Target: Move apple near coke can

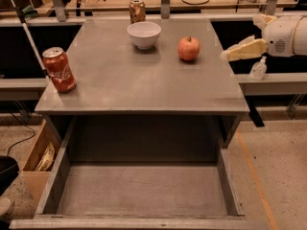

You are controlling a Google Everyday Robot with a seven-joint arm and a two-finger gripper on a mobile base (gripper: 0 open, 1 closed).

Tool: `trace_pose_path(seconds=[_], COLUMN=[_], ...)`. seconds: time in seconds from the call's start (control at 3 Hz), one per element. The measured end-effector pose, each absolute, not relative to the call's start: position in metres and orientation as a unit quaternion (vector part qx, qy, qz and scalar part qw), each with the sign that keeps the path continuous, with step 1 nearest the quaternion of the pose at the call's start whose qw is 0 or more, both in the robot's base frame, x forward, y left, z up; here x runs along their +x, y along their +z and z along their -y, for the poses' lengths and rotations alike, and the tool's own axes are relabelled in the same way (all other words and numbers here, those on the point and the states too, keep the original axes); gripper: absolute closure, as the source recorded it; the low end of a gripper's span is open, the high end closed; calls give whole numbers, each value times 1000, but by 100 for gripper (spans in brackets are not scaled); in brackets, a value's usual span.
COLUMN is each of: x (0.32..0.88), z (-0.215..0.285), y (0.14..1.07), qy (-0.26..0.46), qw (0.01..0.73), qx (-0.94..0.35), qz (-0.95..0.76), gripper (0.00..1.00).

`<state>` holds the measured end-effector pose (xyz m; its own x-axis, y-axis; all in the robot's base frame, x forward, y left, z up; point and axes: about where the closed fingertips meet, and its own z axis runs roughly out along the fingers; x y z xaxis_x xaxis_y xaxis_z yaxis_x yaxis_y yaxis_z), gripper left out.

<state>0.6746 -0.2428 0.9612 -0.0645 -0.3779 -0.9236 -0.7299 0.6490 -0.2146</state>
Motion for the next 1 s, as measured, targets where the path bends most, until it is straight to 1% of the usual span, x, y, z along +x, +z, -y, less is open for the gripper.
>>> trace_pose_path(seconds=[0.33,1.0], x=[677,738], z=[233,178], y=[952,902], qy=[161,186], qw=[565,556], qx=[-387,-388], qz=[-711,-711], gripper=[0,0])
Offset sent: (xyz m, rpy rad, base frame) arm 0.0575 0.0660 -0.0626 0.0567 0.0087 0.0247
